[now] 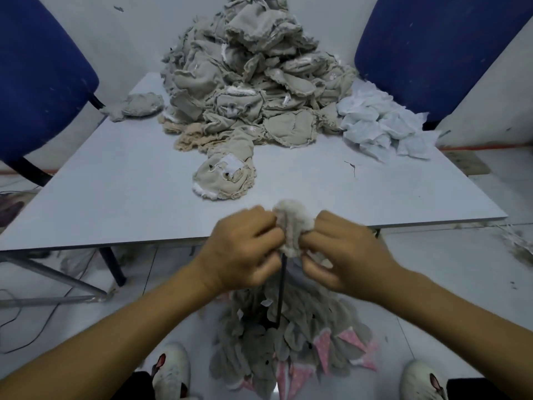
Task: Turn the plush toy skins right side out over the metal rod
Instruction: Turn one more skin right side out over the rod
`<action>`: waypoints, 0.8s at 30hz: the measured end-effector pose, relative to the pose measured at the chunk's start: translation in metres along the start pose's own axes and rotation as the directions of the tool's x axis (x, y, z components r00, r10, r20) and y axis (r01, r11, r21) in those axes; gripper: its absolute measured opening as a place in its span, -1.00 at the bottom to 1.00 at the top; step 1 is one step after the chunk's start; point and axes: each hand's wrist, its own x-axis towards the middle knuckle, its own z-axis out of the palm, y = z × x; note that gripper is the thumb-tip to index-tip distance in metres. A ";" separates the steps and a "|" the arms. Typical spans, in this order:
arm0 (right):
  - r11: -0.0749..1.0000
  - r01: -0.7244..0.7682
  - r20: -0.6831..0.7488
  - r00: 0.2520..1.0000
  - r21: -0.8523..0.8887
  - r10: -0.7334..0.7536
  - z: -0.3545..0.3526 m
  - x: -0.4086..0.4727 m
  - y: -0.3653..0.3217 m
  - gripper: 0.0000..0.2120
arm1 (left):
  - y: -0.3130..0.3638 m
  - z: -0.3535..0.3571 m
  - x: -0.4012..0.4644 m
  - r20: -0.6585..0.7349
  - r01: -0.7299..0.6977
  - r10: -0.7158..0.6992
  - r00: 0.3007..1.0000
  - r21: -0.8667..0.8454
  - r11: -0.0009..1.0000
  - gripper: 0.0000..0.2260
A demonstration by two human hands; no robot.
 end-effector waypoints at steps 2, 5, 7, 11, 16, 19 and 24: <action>0.994 -0.092 0.047 0.995 0.062 0.089 0.014 -0.011 -0.006 -0.92 | 0.013 0.014 -0.014 0.029 0.075 -0.075 0.997 0.012 0.997 -0.85; 0.978 -0.174 0.041 0.985 0.117 0.170 0.027 -0.017 -0.006 -0.93 | 0.015 0.024 -0.023 0.047 0.151 -0.153 0.987 0.030 0.988 -0.87; 0.964 -0.213 0.060 0.977 0.159 0.206 0.034 -0.019 -0.005 -0.92 | 0.014 0.026 -0.028 0.098 0.165 -0.166 0.981 0.022 0.986 -0.87; 0.936 -0.296 0.132 0.953 0.193 0.274 0.047 -0.023 -0.008 -0.79 | 0.016 0.032 -0.039 0.171 0.217 -0.208 0.963 -0.032 0.976 -0.82; 0.926 -0.336 0.128 0.940 0.174 0.318 0.051 -0.022 -0.011 -0.88 | 0.012 0.038 -0.046 0.223 0.291 -0.261 0.939 -0.111 0.950 -0.76; 0.937 -0.318 0.134 0.944 0.143 0.300 0.043 -0.022 -0.016 -0.90 | 0.008 0.034 -0.046 0.314 0.341 -0.264 0.912 -0.223 0.913 -0.74; 0.990 -0.129 0.047 0.991 0.051 0.126 0.010 -0.018 -0.013 -0.78 | -0.001 -0.002 -0.012 0.433 0.308 -0.128 0.892 -0.374 0.875 -0.80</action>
